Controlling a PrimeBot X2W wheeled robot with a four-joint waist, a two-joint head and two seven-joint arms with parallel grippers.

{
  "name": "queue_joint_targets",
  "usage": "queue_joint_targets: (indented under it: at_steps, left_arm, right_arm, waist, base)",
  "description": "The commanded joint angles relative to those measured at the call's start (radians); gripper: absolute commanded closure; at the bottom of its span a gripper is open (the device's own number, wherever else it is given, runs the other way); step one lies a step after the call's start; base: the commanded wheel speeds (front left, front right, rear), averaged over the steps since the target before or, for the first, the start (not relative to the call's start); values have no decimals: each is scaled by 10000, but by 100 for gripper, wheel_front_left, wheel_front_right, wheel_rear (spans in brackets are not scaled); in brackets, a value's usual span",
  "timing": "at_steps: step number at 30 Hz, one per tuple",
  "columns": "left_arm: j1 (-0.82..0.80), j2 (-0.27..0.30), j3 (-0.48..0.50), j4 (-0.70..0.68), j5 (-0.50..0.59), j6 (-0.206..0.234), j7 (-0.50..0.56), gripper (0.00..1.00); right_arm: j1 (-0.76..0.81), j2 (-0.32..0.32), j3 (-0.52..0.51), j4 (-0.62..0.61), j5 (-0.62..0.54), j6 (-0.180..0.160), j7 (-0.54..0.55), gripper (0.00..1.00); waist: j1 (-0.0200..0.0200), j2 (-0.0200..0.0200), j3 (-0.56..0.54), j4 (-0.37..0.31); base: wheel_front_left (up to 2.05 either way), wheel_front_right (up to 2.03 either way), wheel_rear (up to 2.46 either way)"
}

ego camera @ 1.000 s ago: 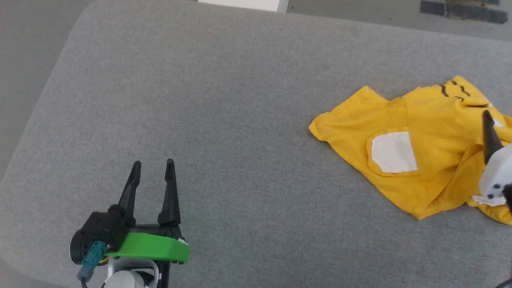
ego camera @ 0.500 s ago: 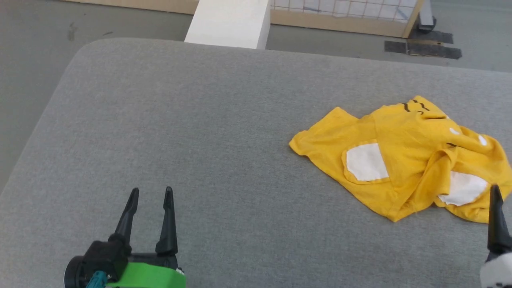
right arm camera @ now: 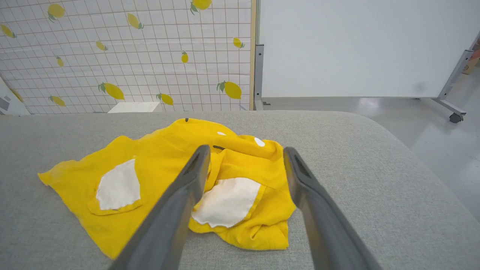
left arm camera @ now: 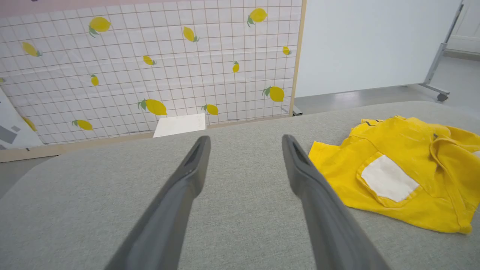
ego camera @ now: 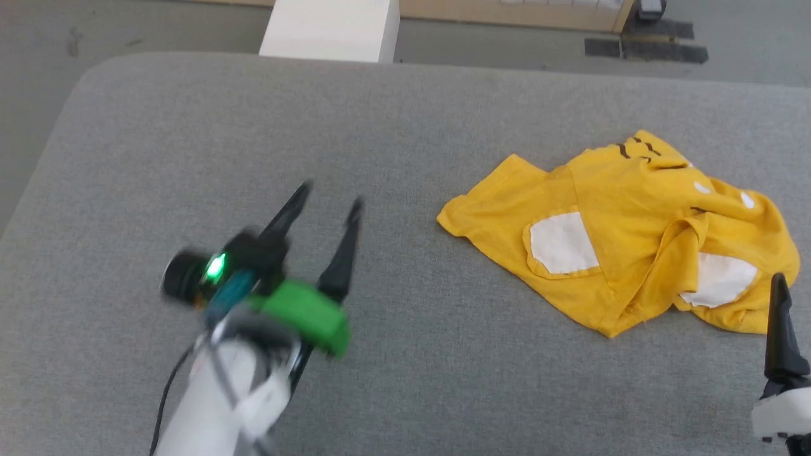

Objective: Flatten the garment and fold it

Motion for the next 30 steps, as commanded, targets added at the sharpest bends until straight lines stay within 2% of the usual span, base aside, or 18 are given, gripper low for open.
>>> queue_joint_targets:
  at_steps: [1,6,12,22,30]
  left_arm:
    - [-629,-20,-210,226,-24,-108,285,0]
    - [-2677,-245,-1167,1494,-409,-304,1452,0]
    - [-4025,-342,-1900,3104,-941,-349,2736,0]
    - [-4783,-37,-2735,4325,-1686,-360,3785,0]
    - [-4903,275,-2956,5034,-1626,-181,4595,0]
  right_arm:
    - [-201,2,-11,-102,-45,-15,24,0]
    - [-506,2,109,-319,-62,-15,136,0]
    - [-798,2,321,-523,-12,-15,196,0]
    - [-963,3,340,-439,179,-15,151,0]
    - [-1025,3,432,-196,308,-15,-5,0]
  waist:
    - [0,0,349,-33]
    - [0,0,977,-168]
    - [0,0,1612,-579]
    - [0,0,2198,-1231]
    - [0,0,2370,-1484]
  base:
    - [0,0,0]
    - [0,0,0]
    - [0,0,0]
    - [0,0,0]
    - [0,0,0]
